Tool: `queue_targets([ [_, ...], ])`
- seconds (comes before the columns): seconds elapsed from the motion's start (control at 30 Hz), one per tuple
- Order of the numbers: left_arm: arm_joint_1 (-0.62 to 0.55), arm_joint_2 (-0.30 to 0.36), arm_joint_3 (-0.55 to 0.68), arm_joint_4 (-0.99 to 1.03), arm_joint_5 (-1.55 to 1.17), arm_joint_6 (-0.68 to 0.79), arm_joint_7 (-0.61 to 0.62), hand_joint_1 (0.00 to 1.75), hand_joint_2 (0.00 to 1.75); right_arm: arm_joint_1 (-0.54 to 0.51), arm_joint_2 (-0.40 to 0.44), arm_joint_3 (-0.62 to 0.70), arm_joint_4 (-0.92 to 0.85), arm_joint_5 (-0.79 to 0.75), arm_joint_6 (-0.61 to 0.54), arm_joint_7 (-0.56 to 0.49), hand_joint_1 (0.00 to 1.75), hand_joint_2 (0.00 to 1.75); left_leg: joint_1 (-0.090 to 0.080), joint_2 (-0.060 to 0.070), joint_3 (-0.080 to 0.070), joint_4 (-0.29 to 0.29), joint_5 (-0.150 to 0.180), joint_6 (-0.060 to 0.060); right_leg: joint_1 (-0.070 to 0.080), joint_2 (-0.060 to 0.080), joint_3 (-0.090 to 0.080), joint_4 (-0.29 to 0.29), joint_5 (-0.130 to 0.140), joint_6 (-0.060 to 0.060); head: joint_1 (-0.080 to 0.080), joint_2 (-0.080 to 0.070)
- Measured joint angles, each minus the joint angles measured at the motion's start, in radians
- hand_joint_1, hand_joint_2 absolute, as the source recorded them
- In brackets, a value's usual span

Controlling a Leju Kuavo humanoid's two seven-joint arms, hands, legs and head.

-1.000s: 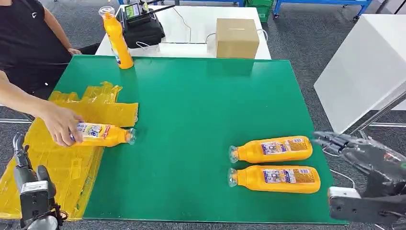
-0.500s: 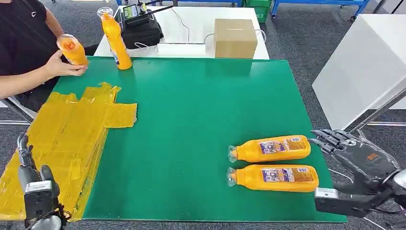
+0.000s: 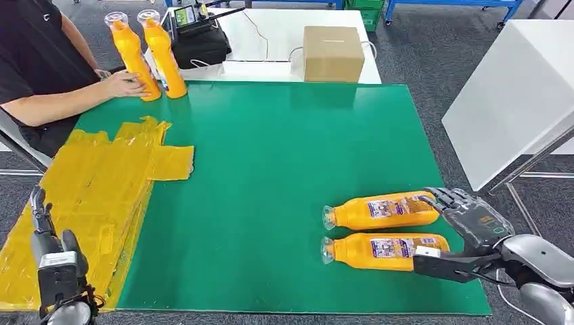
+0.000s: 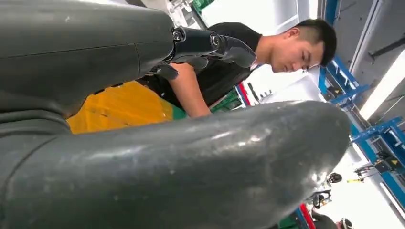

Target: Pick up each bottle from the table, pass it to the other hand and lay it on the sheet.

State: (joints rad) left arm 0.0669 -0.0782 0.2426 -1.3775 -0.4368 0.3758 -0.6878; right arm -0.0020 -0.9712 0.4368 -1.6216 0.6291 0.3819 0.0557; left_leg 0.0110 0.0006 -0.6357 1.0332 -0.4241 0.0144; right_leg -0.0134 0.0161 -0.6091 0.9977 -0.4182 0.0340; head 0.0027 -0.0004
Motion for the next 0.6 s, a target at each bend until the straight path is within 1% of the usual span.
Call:
queue_targets([
  [0.2, -0.012, 0.0, -0.011, 0.011, 0.0, -0.001, 0.0, 0.0, 0.0, -0.04, 0.035, 0.049, 0.06, 0.002, 0.009, -0.025, 0.0, 1.75, 0.0, -0.001, 0.0, 0.0, 0.0, 0.0, 0.0, 0.0, 0.0, 0.0, 0.0, 0.0, 0.0, 0.0],
  [0.4, -0.022, 0.0, -0.014, 0.023, 0.003, -0.002, 0.0, 0.0, 0.0, -0.046, 0.028, 0.085, 0.065, -0.034, 0.037, -0.034, 0.0, 1.75, 0.0, -0.002, -0.001, 0.0, 0.0, 0.0, 0.0, -0.001, 0.0, 0.0, 0.0, 0.0, 0.0, 0.0],
  [0.6, -0.023, 0.0, -0.013, 0.03, 0.01, -0.008, 0.0, 0.0, 0.0, -0.045, 0.012, 0.112, 0.058, -0.038, 0.043, -0.033, 0.0, 1.75, 0.0, -0.003, -0.001, 0.0, 0.0, 0.0, 0.0, -0.001, 0.0, 0.0, 0.0, 0.0, 0.0, 0.0],
])
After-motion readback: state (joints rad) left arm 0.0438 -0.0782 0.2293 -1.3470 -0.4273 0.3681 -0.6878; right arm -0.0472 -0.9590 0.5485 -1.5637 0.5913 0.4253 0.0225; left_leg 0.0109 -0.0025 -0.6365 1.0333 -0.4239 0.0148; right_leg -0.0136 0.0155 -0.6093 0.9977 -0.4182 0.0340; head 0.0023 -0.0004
